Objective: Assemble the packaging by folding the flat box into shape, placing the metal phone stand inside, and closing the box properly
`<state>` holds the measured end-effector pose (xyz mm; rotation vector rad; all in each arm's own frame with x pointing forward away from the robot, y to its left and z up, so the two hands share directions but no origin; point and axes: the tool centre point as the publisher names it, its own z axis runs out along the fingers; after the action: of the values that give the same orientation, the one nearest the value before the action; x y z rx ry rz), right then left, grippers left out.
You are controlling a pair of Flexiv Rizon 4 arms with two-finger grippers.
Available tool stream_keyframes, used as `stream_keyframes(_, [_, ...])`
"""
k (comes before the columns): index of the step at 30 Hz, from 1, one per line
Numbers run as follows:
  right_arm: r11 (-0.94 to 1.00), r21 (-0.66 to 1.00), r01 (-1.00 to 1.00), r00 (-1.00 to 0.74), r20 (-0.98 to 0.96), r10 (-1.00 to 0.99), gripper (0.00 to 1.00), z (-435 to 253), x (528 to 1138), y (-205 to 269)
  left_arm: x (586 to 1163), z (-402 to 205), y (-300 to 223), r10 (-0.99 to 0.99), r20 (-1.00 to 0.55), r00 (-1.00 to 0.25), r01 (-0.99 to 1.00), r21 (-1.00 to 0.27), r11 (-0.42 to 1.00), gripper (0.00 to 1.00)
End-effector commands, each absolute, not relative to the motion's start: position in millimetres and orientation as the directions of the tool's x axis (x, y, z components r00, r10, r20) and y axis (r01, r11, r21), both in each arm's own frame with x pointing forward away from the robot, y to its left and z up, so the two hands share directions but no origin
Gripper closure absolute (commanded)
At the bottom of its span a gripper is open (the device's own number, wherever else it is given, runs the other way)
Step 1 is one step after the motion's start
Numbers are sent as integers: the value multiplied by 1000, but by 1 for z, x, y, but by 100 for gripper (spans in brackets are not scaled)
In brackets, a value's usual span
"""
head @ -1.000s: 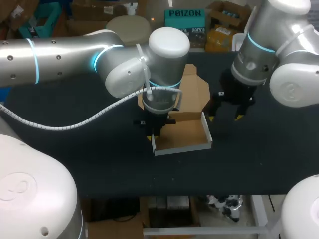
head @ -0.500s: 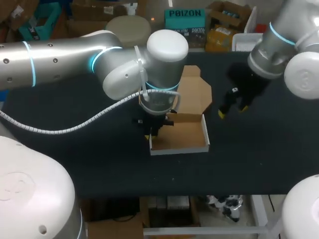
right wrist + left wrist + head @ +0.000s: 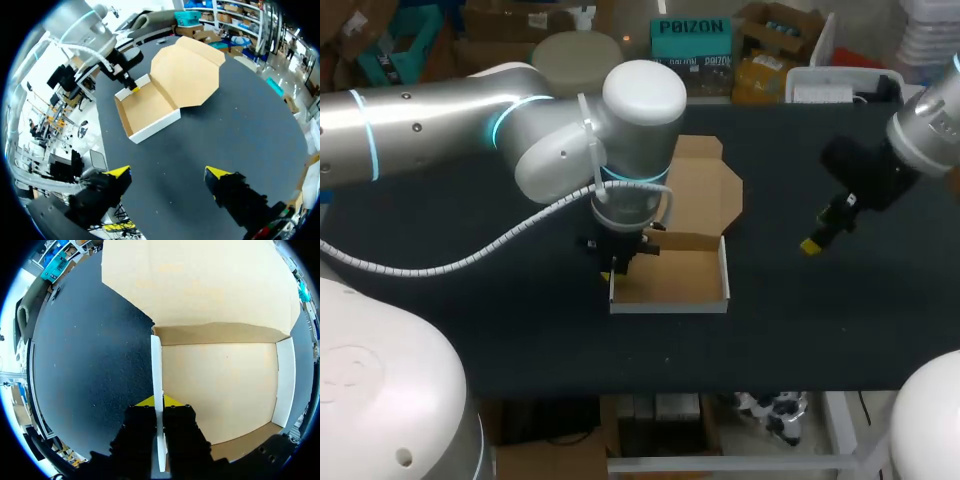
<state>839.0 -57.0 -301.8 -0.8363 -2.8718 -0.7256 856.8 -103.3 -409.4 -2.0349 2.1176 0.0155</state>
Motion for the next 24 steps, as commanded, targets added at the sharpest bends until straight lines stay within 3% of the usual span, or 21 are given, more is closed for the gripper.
stream_keyframes(1, [730, 507, 458, -885, 186, 426, 0, -303, 834, -66, 857, -411, -105, -986, -167, -13, -991, -128, 34, 100])
stream_keyframes(24, [773, 619, 138, -988, 28, 154, 0, -291, 785, -83, 860, -418, -101, -961, -261, 90, -991, -121, -60, 100])
